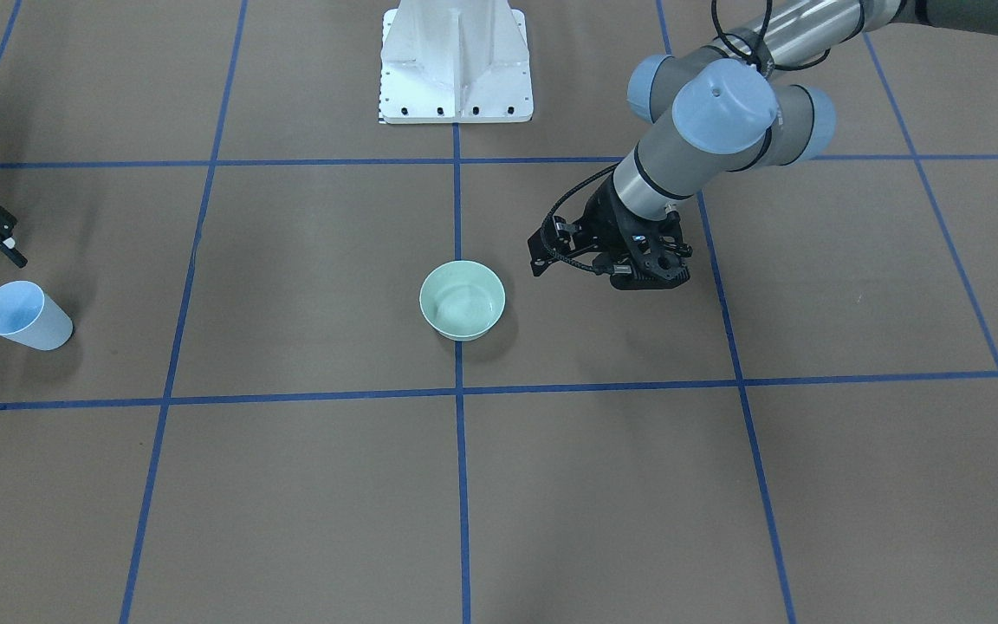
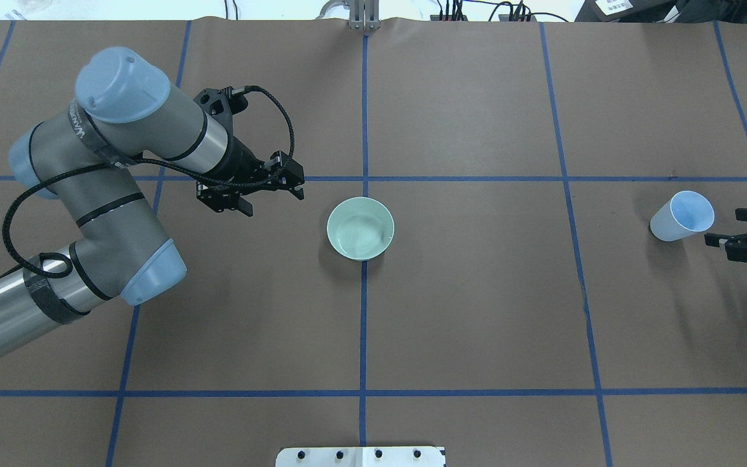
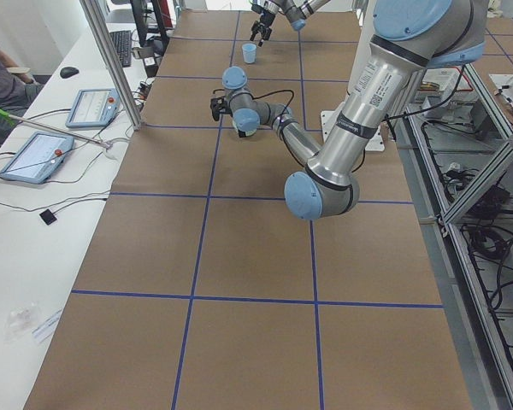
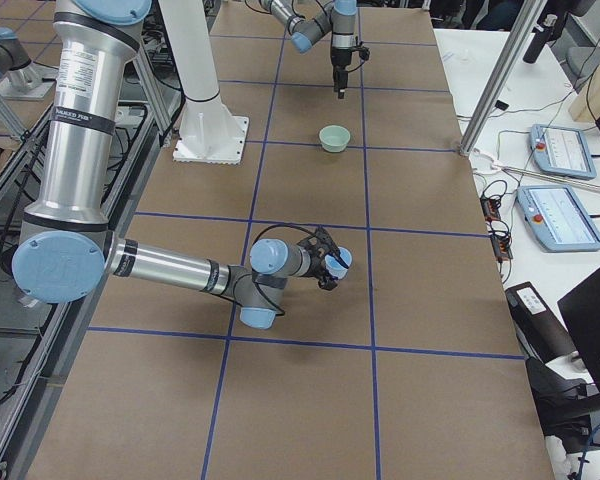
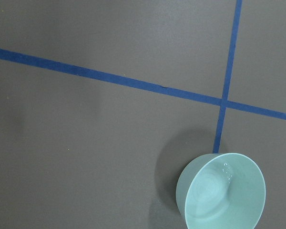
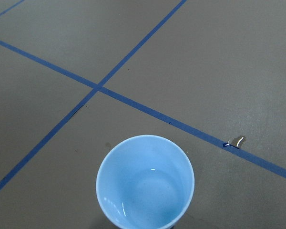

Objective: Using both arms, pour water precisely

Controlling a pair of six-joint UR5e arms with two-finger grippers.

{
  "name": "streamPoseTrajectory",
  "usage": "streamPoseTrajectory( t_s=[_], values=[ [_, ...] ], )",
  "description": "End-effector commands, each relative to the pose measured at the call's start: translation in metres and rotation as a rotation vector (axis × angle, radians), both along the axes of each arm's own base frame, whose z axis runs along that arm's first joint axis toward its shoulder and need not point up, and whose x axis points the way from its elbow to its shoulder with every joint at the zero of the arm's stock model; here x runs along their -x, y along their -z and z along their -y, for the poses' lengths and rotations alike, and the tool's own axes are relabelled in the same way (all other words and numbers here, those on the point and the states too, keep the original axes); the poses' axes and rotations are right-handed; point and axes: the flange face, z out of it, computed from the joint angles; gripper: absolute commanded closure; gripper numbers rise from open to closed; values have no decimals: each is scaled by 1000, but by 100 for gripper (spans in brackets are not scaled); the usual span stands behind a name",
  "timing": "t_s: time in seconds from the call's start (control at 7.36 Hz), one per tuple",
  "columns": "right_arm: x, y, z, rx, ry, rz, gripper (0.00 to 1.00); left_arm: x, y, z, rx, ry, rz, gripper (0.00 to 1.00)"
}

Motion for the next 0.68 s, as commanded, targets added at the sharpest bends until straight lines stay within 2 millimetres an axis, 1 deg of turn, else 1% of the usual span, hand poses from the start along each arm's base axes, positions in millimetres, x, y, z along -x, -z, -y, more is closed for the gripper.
streamPoseTrajectory(
  t_s=[0.0,0.14,0.27,0.41,0.54],
  values=[
    [12,1,0,-8,5,-5,1,-1,-1,0,0,0,2,0],
    [20,-1,1,-18,-17,-20,1,-2,-2,0,1,-2,3,0],
    [22,-6,1,-15,-14,-29,1,-1,1,-1,-3,-2,-1,0],
    [22,-9,-1,-11,-11,-34,1,5,4,1,-7,5,-8,0],
    [21,-9,-4,-29,-12,-18,1,7,-8,4,-2,9,7,0]
  ],
)
